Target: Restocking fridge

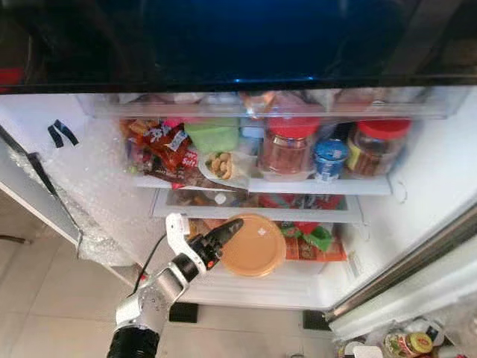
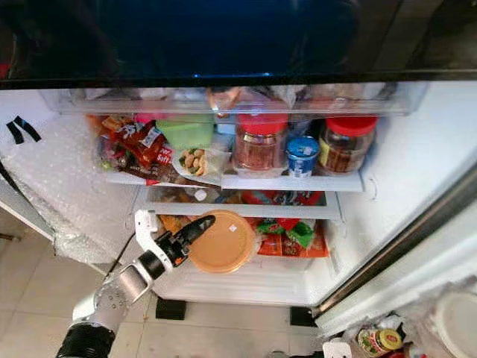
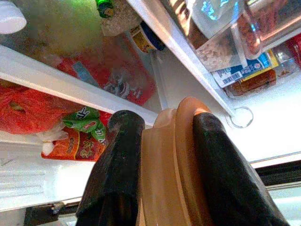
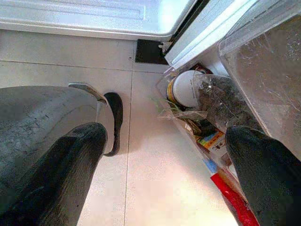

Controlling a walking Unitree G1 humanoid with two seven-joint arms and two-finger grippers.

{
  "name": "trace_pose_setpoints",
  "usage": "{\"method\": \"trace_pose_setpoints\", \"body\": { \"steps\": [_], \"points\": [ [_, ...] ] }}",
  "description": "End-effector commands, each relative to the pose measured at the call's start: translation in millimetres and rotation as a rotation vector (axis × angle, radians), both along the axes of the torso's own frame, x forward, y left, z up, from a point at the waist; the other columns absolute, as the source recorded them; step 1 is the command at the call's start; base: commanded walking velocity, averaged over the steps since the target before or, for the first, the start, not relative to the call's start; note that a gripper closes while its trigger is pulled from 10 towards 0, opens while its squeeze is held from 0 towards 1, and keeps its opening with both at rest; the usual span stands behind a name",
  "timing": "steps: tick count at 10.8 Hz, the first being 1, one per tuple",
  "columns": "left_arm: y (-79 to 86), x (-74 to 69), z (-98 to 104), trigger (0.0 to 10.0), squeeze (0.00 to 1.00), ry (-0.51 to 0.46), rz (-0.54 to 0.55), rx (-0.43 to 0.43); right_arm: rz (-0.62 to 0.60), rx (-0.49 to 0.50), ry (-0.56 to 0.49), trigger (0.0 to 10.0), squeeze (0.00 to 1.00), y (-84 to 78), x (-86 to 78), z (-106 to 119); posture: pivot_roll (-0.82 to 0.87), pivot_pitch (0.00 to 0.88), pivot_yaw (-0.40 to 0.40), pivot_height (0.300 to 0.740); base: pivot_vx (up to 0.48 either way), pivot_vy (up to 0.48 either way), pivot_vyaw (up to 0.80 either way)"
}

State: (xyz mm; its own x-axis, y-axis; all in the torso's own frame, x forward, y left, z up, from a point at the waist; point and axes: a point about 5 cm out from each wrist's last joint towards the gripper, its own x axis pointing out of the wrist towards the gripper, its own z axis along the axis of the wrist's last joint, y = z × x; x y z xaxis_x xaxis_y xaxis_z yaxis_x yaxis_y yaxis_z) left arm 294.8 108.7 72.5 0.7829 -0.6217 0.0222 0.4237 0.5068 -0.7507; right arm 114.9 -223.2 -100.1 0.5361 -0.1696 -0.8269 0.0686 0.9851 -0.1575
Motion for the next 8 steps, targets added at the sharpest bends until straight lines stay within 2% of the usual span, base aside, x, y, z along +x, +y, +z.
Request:
{"method": "trace_pose_setpoints", "body": {
  "steps": [1,6,8],
  "points": [
    [0.8,0.7,0.1,10.0,0.00,0.006,0.016,-0.008,-0.014,0.016,0.033,10.0,0.00,5.2,-10.3,-4.3,-0.12,0.144,0.066,0.740,0.000,0.000,0.00],
    [0.5,1.7,1.3,10.0,0.00,0.006,0.031,-0.010,-0.023,0.015,0.033,10.0,0.00,3.9,-11.3,-4.2,-0.12,0.176,0.055,0.662,0.000,0.000,0.00],
    [0.3,1.8,1.4,10.0,0.00,0.006,0.037,-0.012,-0.023,0.017,0.016,10.0,0.00,3.6,-10.5,-3.4,-0.12,0.182,0.051,0.657,0.000,0.000,0.00]
  ]
}}
